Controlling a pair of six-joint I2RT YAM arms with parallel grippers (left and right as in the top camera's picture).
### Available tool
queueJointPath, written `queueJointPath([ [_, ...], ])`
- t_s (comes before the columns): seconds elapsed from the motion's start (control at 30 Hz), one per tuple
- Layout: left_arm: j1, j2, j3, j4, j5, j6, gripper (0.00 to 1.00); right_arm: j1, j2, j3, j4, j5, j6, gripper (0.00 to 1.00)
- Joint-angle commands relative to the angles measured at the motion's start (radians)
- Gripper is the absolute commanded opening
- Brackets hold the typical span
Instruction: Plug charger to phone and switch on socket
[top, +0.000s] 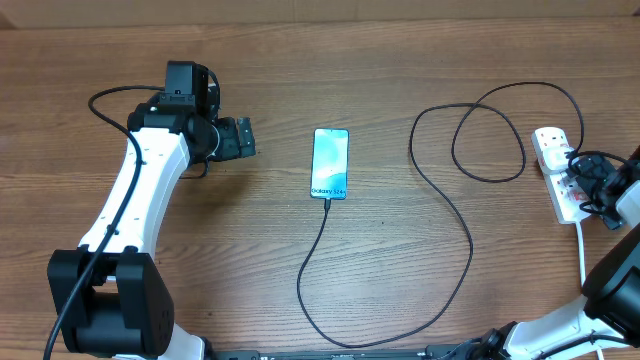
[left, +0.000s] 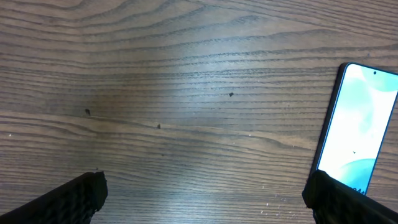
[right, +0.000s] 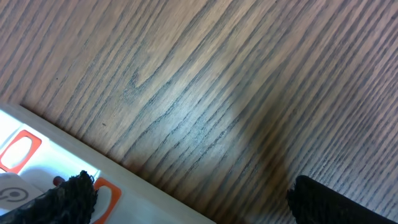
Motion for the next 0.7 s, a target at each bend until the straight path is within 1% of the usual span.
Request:
queueJointPath([
  [0.0,-0.001,-0.004,0.001,0.002,-0.009,0.015,1.0,0.0,0.003,-0.006,-0.032,-0.011,-0.01,1.0],
  [0.47,-0.001,-0.004,0.001,0.002,-0.009,0.015,1.0,0.001,0.003,-0.006,-0.084,-0.023,-0.011,0.99],
  [0.57,-0.001,-0.004,0.001,0.002,-0.009,0.015,1.0,0.001,0.003,-0.006,-0.083,-0.072,-0.063,0.98],
  [0.67,-0.001,-0.004,0.001,0.002,-0.009,0.015,1.0,0.001,0.003,-0.006,-0.083,-0.088,-0.079,0.98],
])
